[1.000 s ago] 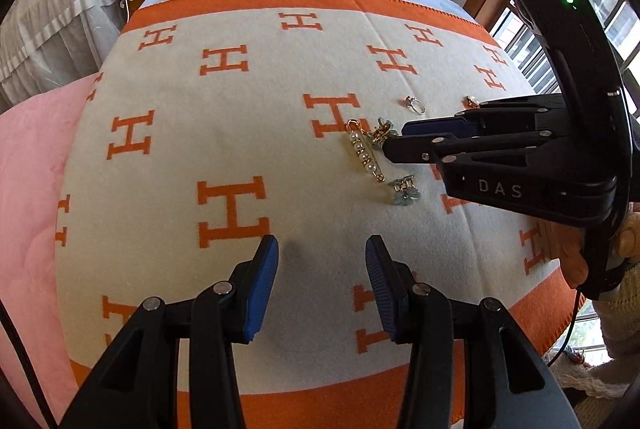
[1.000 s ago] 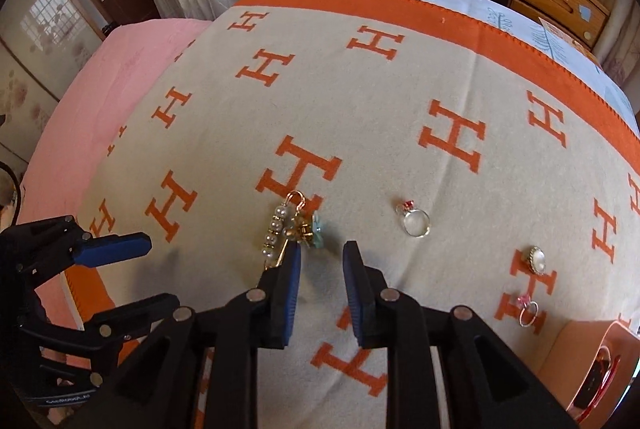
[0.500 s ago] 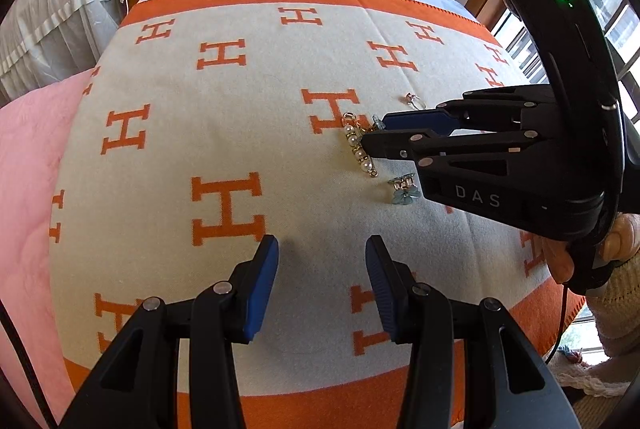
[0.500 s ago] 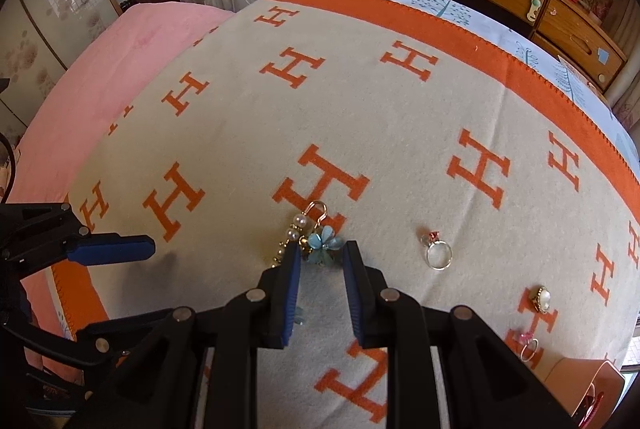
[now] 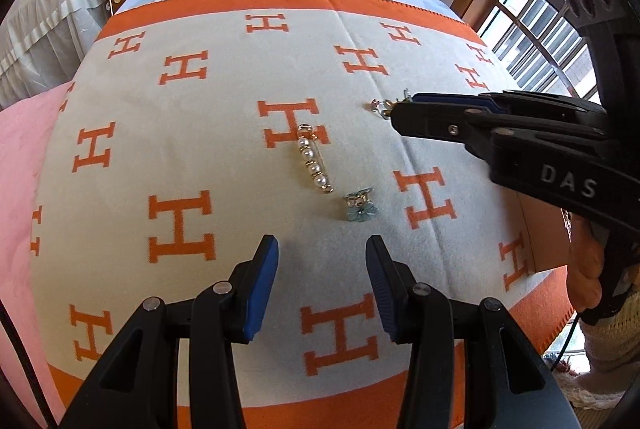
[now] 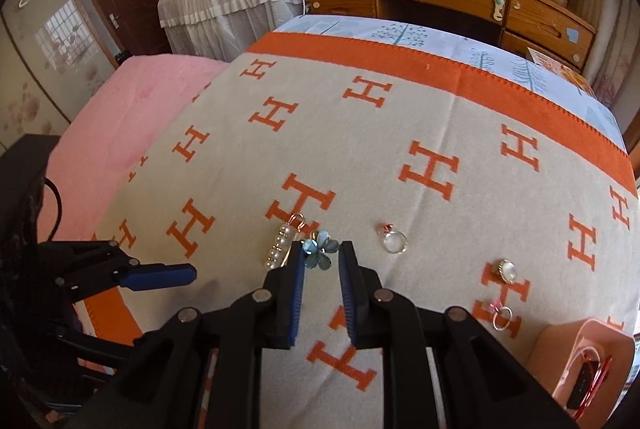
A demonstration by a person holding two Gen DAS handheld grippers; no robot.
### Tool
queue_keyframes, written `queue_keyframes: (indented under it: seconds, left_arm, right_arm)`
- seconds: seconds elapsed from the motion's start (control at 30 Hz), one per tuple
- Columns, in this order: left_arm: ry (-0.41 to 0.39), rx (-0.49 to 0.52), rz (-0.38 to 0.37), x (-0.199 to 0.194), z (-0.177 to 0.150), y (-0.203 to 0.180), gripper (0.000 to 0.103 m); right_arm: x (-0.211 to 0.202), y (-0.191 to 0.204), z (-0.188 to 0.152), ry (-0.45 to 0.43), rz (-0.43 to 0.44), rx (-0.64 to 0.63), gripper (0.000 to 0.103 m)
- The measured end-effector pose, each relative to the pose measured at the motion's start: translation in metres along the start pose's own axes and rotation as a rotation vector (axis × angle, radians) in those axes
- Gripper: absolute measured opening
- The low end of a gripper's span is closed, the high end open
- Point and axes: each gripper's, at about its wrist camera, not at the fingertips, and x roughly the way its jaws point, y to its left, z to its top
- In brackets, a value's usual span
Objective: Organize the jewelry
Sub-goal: 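Close the right tool on the blue flower brooch while left grasps the blue crystal brooch, then carry both brooches into the pink box with both tools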
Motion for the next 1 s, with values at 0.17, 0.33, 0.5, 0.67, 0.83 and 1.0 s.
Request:
queue_keyframes:
  seconds: [0.17, 0.33, 0.5, 0.67, 0.83, 1.0]
  left_arm:
    - [-0.003, -0.013, -0.019, 0.013, 0.008, -0.016, 0.045]
    - [0.001, -0.010, 0.018, 0.027, 0.014, -0.029, 0.045]
    - [-0.018, -0.017, 0.054, 0.030, 0.016, -0.036, 0.026]
    - [-0.019, -0.026, 0.067, 0.028, 0.012, -0.039, 0.018]
    - [-0.036, -0.034, 0.059, 0.013, 0.009, -0.049, 0.018]
    - [-0.100, 0.017, 0.033, -0.015, 0.013, -0.078, 0.018]
  right_arm:
    - [-0.027, -0.015, -0.019, -0.044, 0.029, 0.066, 0.017]
    - [-0.043, -0.025, -0.034, -0.075, 0.042, 0.095, 0.017]
    - [-0.052, -0.035, -0.045, -0.101, 0.050, 0.113, 0.017]
    - [-0.063, -0.050, -0.056, -0.135, 0.074, 0.159, 0.017]
    - [-0.088, -0.069, -0.073, -0.192, 0.080, 0.211, 0.017]
    - [-0.126, -0.098, -0.096, -0.272, 0.047, 0.291, 0.017]
